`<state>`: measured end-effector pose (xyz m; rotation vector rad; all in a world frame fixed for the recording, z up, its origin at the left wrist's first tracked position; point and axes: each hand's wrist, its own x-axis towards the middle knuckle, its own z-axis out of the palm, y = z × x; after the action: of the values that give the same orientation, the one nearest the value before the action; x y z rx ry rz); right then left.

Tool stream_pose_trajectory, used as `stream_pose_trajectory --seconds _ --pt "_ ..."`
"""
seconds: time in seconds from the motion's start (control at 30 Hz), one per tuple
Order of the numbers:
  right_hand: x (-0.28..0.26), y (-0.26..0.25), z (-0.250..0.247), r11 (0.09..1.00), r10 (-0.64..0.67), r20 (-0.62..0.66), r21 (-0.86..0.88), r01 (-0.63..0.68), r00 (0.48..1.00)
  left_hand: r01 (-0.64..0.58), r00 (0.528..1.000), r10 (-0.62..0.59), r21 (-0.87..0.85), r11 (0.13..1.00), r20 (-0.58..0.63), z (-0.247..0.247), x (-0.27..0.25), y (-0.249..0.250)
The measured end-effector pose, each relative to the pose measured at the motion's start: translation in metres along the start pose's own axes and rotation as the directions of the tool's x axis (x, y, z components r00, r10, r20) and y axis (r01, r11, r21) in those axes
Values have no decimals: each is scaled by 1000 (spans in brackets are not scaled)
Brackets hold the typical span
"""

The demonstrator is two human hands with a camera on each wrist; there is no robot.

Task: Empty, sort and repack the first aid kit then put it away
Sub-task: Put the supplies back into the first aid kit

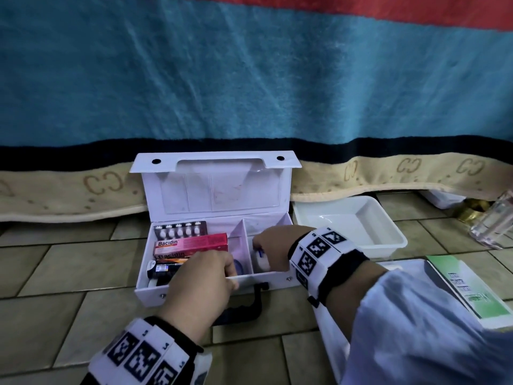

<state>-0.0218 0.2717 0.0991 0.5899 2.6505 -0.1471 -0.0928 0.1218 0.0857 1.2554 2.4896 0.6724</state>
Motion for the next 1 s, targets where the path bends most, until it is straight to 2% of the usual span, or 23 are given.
stream_pose_trajectory --seconds 0.13,0.23,0.4,0.5,0.63,0.7,0.8,1.0 --pt "4 3 0 998 65 30 -7 -64 997 18 1000 -18 -10 1000 2 0 0 0" --pt "5 2 2 1000 -31 -8 -1 31 999 17 1000 -16 3 1000 -5 -1 -1 1" --pt "2 1 -2 998 -50 31 29 49 998 3 1000 -3 11 1000 11 -1 1 0" --pt "-5 5 -9 986 -75 -51 143 82 996 -3 1000 3 20 1000 4 0 2 -1" --pt "-17 8 -14 983 2 -174 180 30 985 -20 1000 20 38 999 -6 1 2 -2" --pt "-21 7 -13 990 18 -177 142 7 984 -21 1000 22 45 999 -6 1 2 -2" --pt "-24 3 -11 996 1 -106 84 8 994 -20 1000 20 57 998 1 1 2 -2" --pt "-23 -7 -13 1000 -6 -142 0 6 990 -21 1000 20 68 997 21 0 2 0"
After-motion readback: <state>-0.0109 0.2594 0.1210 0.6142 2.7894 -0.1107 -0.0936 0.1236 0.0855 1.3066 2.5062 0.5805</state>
